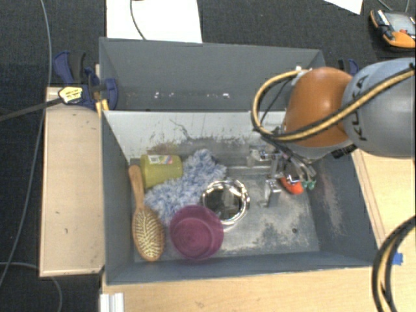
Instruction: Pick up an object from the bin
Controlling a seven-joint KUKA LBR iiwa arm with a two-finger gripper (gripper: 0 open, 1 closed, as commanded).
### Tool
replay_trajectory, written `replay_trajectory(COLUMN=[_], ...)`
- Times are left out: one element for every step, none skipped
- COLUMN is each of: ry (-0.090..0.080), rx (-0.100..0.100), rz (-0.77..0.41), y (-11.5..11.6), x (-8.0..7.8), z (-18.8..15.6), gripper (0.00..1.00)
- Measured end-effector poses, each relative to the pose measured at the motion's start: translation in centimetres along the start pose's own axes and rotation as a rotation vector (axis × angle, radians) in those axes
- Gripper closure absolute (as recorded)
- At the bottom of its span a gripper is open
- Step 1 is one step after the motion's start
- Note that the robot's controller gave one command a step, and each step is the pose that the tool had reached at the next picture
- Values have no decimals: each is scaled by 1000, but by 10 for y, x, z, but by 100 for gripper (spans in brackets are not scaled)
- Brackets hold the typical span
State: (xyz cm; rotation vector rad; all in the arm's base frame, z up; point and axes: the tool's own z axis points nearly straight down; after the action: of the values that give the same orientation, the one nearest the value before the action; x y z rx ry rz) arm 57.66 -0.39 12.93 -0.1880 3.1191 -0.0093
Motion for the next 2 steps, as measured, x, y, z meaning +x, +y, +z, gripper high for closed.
replay_trajectory(ry=[13,-1], rx=[-6,0], rz=[350,98], y=[69,76], x=[-20,-5], z=[29,58], gripper=[0,0])
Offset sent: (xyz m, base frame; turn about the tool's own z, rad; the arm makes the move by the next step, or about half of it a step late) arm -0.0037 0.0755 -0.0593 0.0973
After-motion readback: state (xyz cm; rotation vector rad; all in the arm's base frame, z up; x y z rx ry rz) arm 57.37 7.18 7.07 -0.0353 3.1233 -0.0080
